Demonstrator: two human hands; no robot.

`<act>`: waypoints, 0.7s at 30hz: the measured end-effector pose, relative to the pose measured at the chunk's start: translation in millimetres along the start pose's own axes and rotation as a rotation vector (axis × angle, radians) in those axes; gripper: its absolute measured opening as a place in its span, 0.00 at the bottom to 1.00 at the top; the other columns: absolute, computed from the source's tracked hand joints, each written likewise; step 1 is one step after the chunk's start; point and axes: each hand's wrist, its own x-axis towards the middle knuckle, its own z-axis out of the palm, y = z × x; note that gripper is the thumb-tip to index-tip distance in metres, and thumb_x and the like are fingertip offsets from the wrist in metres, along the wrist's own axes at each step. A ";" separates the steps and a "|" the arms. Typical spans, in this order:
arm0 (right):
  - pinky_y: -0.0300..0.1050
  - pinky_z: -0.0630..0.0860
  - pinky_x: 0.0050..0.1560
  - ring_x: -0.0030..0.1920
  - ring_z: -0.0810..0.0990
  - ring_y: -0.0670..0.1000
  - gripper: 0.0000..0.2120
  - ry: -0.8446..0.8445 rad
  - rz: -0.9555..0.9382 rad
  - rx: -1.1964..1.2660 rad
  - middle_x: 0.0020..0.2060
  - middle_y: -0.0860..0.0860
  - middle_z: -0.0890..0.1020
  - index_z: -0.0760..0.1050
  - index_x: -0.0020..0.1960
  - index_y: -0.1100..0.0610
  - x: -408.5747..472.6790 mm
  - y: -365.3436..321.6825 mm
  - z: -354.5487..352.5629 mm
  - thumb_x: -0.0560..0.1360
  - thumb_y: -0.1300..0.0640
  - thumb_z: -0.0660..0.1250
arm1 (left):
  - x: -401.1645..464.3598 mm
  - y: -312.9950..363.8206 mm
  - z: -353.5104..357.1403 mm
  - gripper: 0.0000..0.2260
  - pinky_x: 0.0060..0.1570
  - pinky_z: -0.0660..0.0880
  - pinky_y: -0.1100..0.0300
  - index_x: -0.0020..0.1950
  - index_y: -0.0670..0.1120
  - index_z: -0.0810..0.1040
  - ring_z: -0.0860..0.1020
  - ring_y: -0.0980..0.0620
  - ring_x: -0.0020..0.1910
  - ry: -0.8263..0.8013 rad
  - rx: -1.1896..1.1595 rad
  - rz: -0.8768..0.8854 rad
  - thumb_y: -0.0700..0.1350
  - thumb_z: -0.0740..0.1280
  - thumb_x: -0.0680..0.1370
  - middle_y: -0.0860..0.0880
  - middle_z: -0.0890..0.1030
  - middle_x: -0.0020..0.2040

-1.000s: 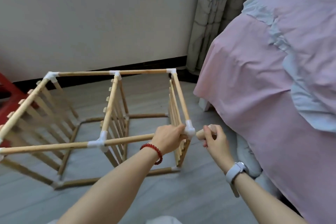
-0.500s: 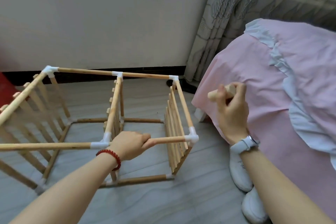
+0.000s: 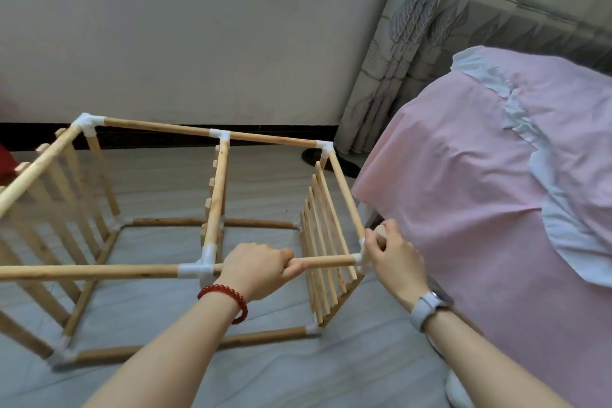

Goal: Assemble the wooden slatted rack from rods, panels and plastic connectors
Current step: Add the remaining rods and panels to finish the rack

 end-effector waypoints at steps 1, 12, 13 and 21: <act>0.46 0.63 0.35 0.38 0.76 0.59 0.09 0.074 -0.003 0.000 0.31 0.49 0.73 0.60 0.45 0.50 14.1 0.1 -9.2 0.78 0.46 0.58 | 1.1 -0.7 0.0 0.21 0.24 0.57 0.63 0.40 0.56 0.66 0.67 0.60 0.26 0.001 0.008 0.002 0.67 0.41 0.76 0.55 0.69 0.29; 0.43 0.63 0.30 0.33 0.71 0.56 0.11 0.196 -0.009 0.129 0.29 0.46 0.74 0.61 0.43 0.49 18.5 2.8 -18.1 0.77 0.45 0.59 | 1.4 1.3 -0.9 0.21 0.23 0.56 0.63 0.33 0.54 0.59 0.65 0.59 0.23 0.036 0.020 -0.017 0.66 0.42 0.77 0.55 0.68 0.27; 0.44 0.64 0.32 0.35 0.73 0.56 0.11 0.323 0.010 0.212 0.31 0.48 0.77 0.60 0.43 0.48 31.0 2.0 -28.2 0.76 0.42 0.58 | 1.5 1.4 -0.2 0.21 0.23 0.56 0.63 0.33 0.54 0.59 0.65 0.59 0.23 0.039 0.020 -0.014 0.66 0.41 0.76 0.55 0.68 0.27; 0.40 0.63 0.26 0.27 0.73 0.44 0.11 -0.014 0.019 0.031 0.28 0.43 0.75 0.60 0.40 0.49 13.0 3.1 11.5 0.79 0.47 0.56 | -0.3 0.6 -1.2 0.19 0.29 0.60 0.66 0.47 0.54 0.72 0.69 0.59 0.37 0.097 -0.068 0.010 0.64 0.48 0.78 0.57 0.73 0.40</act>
